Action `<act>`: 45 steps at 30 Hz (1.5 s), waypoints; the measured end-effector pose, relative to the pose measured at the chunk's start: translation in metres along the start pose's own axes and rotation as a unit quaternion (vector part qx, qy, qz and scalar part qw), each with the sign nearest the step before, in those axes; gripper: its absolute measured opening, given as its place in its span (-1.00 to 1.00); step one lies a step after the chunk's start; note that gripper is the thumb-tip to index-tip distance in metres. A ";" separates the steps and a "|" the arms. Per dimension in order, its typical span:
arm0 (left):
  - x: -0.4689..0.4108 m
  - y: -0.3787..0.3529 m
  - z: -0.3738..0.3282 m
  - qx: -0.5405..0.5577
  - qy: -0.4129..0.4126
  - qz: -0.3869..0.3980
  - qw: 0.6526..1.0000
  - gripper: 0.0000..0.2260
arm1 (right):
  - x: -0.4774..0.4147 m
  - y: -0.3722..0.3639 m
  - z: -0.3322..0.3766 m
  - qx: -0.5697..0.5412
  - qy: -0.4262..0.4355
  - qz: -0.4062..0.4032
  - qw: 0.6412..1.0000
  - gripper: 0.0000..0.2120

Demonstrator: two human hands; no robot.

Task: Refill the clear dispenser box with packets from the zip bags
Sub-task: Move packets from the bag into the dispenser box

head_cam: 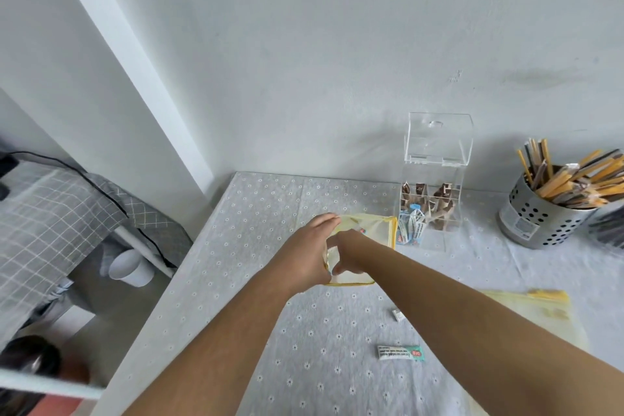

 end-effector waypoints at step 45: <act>-0.014 0.006 0.018 0.012 -0.008 0.016 1.000 -0.26 | -0.038 -0.011 -0.014 0.054 0.025 0.016 0.998 -0.64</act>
Point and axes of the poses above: each hand's wrist, its own x-axis away from the middle knuckle, its own y-axis out of the back of the hand, z = x × y, the point moved 5 cm from there along -x, towards the middle knuckle, and after that the axes turned 7 degrees about y, right-handed, at the moved point
